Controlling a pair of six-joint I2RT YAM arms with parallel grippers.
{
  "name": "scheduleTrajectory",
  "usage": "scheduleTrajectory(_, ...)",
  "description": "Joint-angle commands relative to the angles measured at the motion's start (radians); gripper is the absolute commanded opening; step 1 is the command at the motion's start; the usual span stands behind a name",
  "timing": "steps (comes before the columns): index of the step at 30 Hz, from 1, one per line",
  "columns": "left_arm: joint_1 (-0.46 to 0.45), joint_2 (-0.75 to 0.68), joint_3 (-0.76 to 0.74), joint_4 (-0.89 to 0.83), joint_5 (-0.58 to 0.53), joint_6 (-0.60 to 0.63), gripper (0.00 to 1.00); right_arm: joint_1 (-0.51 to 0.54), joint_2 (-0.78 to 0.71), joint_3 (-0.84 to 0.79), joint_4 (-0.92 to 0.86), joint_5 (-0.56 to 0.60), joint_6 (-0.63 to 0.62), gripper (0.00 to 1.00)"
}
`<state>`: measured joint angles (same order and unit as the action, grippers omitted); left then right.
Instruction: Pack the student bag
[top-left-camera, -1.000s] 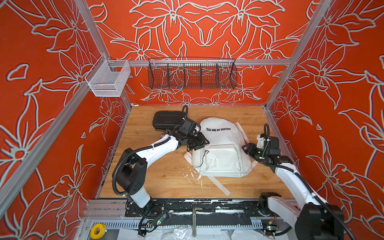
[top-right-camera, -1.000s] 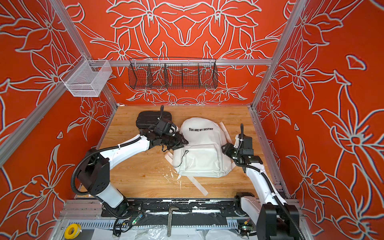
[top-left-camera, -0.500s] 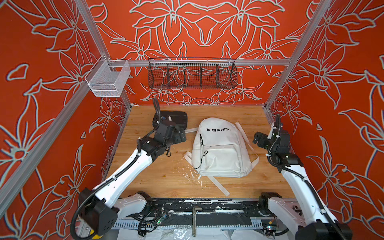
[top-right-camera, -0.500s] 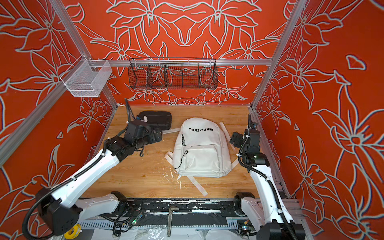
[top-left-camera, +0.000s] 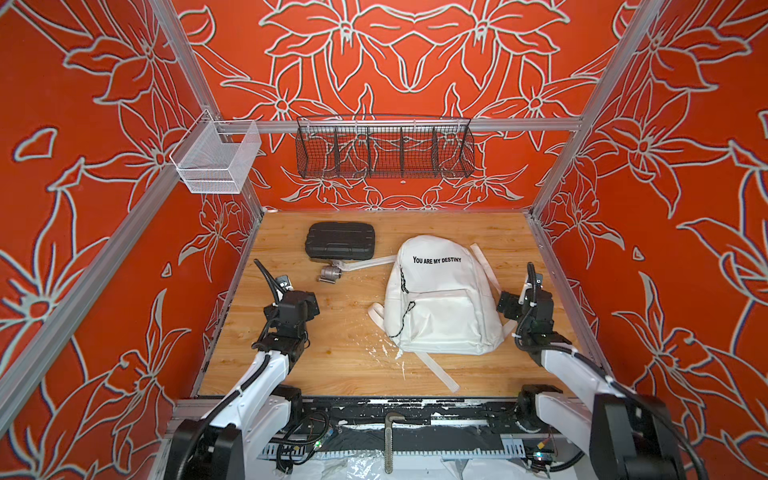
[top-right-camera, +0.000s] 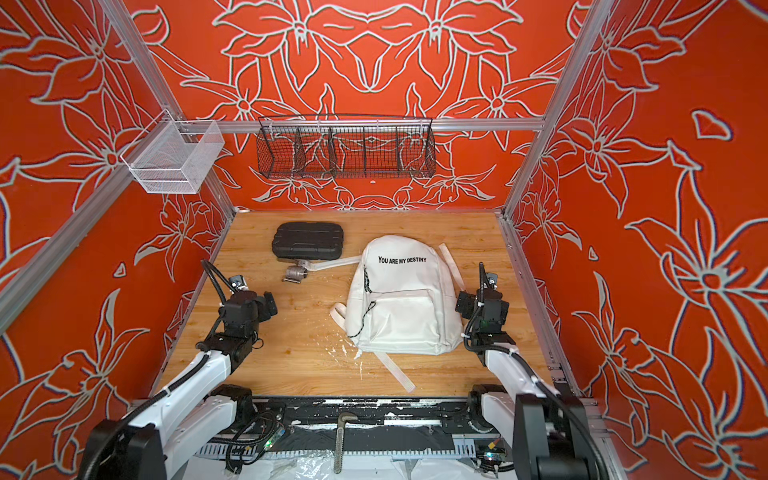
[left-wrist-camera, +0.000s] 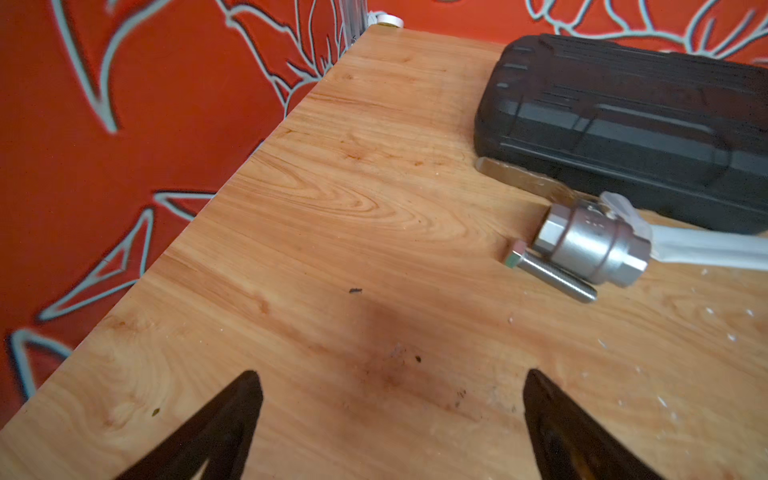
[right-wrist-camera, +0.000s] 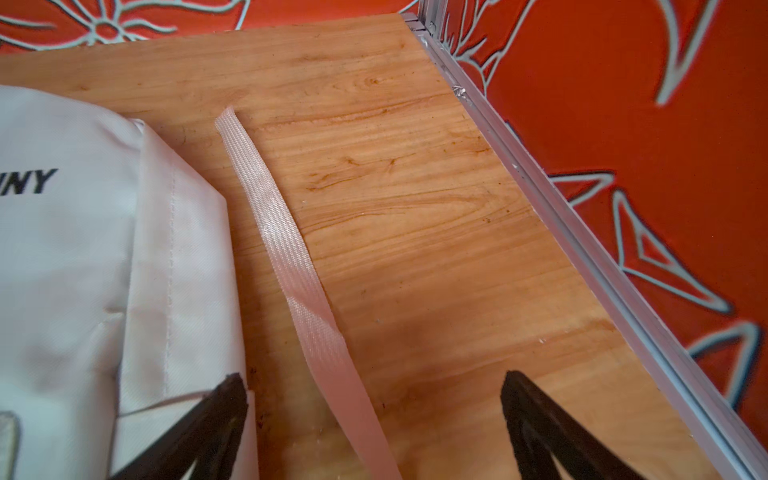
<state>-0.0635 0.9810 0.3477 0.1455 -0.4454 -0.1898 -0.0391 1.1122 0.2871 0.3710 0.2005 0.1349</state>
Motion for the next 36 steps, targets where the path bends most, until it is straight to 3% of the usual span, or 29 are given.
scheduleTrajectory(1,0.011,0.132,0.034,0.165,0.117,0.039,0.97,0.000,0.134,0.035,0.271,-0.057,-0.031,0.97)
scheduleTrajectory(4,0.011,0.212,0.075,0.196,0.173,0.122,0.97,0.001,0.219,0.094,0.247,-0.063,-0.035,0.97)
scheduleTrajectory(6,0.017,0.248,0.042,0.306,0.233,0.168,0.97,0.004,0.215,0.103,0.223,-0.099,-0.051,0.97)
scheduleTrajectory(9,0.022,0.345,0.002,0.440,0.261,0.185,0.97,0.005,0.219,0.034,0.354,-0.196,-0.092,0.97)
scheduleTrajectory(12,0.025,0.349,0.019,0.413,0.212,0.154,0.97,0.006,0.318,-0.068,0.660,-0.239,-0.108,0.97)
scheduleTrajectory(14,0.030,0.355,0.037,0.381,0.197,0.138,0.97,0.007,0.262,-0.016,0.470,-0.227,-0.113,0.97)
scheduleTrajectory(16,0.031,0.351,0.040,0.369,0.200,0.135,0.97,0.010,0.305,-0.003,0.516,-0.247,-0.117,0.97)
scheduleTrajectory(18,0.031,0.351,0.040,0.369,0.201,0.135,0.97,0.017,0.291,0.028,0.429,-0.254,-0.133,0.97)
scheduleTrajectory(24,0.033,0.354,0.040,0.373,0.202,0.136,0.97,0.037,0.305,0.040,0.428,-0.231,-0.146,0.97)
scheduleTrajectory(31,0.074,0.372,0.069,0.336,0.290,0.133,0.97,0.048,0.305,0.049,0.407,-0.208,-0.153,0.97)
scheduleTrajectory(36,0.075,0.360,0.058,0.347,0.290,0.135,0.97,0.050,0.300,0.047,0.404,-0.203,-0.155,0.97)
